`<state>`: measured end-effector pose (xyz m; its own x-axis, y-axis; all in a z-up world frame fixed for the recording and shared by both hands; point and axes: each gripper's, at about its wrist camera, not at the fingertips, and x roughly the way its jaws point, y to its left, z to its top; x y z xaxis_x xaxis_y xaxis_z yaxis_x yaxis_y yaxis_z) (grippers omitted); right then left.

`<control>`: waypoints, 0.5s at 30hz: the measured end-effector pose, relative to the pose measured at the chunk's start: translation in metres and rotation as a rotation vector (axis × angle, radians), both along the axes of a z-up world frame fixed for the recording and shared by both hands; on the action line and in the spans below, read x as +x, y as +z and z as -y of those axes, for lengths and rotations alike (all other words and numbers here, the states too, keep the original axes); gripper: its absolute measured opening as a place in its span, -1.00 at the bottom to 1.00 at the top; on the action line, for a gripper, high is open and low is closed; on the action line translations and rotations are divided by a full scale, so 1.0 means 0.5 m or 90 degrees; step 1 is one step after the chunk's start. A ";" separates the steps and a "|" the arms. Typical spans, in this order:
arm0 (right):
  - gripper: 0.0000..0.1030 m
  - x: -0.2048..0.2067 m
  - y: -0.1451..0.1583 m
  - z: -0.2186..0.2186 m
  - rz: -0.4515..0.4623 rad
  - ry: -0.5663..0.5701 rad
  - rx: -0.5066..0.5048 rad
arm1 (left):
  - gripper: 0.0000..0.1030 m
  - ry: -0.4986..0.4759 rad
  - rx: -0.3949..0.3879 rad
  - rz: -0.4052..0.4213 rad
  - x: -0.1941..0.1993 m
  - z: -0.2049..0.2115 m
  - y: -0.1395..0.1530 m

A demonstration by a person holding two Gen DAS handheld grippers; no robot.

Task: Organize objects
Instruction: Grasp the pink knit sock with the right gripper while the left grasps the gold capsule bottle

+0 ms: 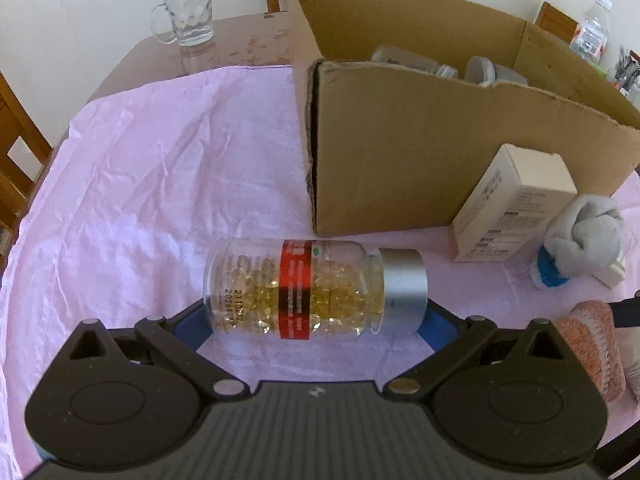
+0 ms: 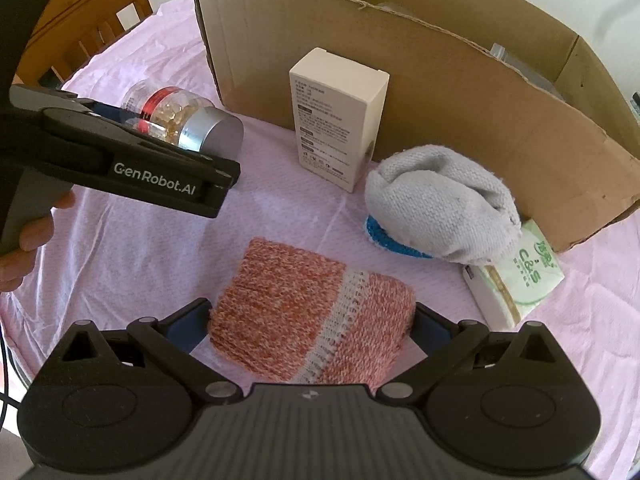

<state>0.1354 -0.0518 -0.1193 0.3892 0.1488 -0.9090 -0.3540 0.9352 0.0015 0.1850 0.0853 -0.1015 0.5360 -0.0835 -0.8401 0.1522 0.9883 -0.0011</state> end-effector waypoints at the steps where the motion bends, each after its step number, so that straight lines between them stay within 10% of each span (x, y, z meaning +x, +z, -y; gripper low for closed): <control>1: 1.00 -0.001 -0.001 0.000 0.004 -0.001 0.002 | 0.99 -0.001 0.000 0.001 0.001 0.000 0.000; 15: 1.00 -0.015 0.003 0.000 0.000 -0.019 0.000 | 0.98 -0.019 0.001 -0.001 0.001 -0.004 0.000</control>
<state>0.1281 -0.0517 -0.1177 0.3932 0.1377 -0.9091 -0.3258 0.9455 0.0023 0.1856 0.0872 -0.1016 0.5314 -0.0981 -0.8414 0.1809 0.9835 -0.0004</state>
